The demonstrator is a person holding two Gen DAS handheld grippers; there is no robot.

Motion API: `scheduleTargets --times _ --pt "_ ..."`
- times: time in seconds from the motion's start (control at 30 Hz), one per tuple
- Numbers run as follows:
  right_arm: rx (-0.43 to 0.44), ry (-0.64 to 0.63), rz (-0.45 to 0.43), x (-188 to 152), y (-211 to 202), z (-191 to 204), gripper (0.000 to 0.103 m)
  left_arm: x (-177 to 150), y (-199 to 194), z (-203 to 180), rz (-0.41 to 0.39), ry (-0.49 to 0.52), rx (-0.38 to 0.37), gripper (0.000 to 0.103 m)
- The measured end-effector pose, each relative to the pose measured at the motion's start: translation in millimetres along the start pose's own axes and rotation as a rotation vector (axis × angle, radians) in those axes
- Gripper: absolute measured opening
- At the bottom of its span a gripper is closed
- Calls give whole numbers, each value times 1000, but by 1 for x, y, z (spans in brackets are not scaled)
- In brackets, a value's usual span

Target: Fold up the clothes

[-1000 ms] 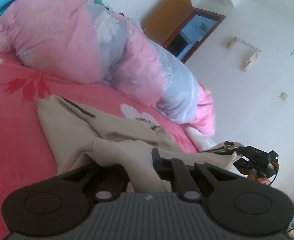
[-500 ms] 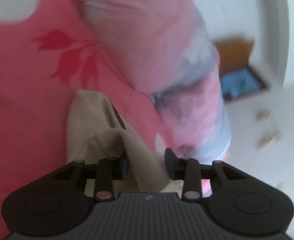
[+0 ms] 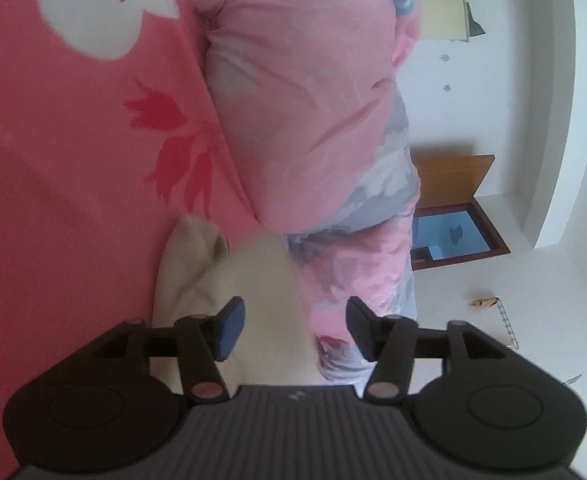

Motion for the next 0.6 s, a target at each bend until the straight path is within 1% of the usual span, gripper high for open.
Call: scheduleTargets --times 0.17,0.23,0.3,0.37,0.43,0.5,0.6 --pt "14 42 49 -30 -27 7 58 -38 -15 -20 49 29 -9 61" --pt "18 70 71 -45 -39 11 58 -57 -21 -32 72 57 -9 65" --pt "7 98 102 -62 -49 15 58 -78 -26 -43 97 102 38 69" --pt "-25 131 131 -79 -57 19 58 -100 -30 -54 121 148 89 74" --pt "-73 160 163 -98 -63 22 58 -120 -33 -58 114 195 168 81" --pt "-128 185 203 -118 -64 21 58 -143 -31 -60 96 253 269 83" --pt "-225 201 274 -145 -60 15 58 -170 -24 -57 86 343 364 84"
Point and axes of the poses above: each gripper's, at about its wrist camera, not at the fingertips, and y roughly the way its jaws point, z to its left, x to its top, the point moved 1 cm from there along y, roughly the way its jaws point, and after that the axes turned 15 degrees about z, right-handed, at the moved point
